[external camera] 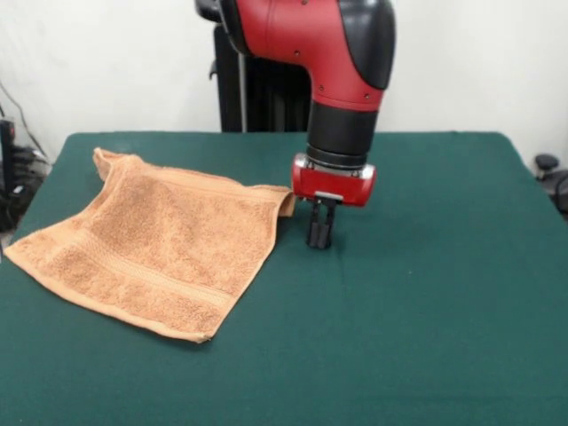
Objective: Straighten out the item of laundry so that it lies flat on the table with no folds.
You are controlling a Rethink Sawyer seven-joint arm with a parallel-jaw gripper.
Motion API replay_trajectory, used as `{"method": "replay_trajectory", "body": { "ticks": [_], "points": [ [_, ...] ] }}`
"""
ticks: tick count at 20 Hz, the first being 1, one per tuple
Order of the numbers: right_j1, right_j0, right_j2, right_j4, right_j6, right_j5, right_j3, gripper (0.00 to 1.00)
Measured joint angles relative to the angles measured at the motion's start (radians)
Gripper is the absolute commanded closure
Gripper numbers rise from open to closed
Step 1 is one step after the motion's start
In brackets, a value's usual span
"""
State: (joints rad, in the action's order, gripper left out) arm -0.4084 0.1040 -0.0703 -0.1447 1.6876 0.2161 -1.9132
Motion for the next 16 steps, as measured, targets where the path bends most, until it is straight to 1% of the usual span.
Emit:
{"method": "replay_trajectory", "body": {
  "ticks": [9, 12, 16],
  "points": [
    [-0.011, 0.013, 0.001, 0.002, 0.002, 0.012, -0.022, 1.0],
    [-0.039, 0.027, 0.002, 0.012, 0.002, -0.004, -0.053, 1.0],
    [-0.11, 0.061, 0.003, 0.03, 0.002, -0.082, -0.098, 1.0]
  ]
}}
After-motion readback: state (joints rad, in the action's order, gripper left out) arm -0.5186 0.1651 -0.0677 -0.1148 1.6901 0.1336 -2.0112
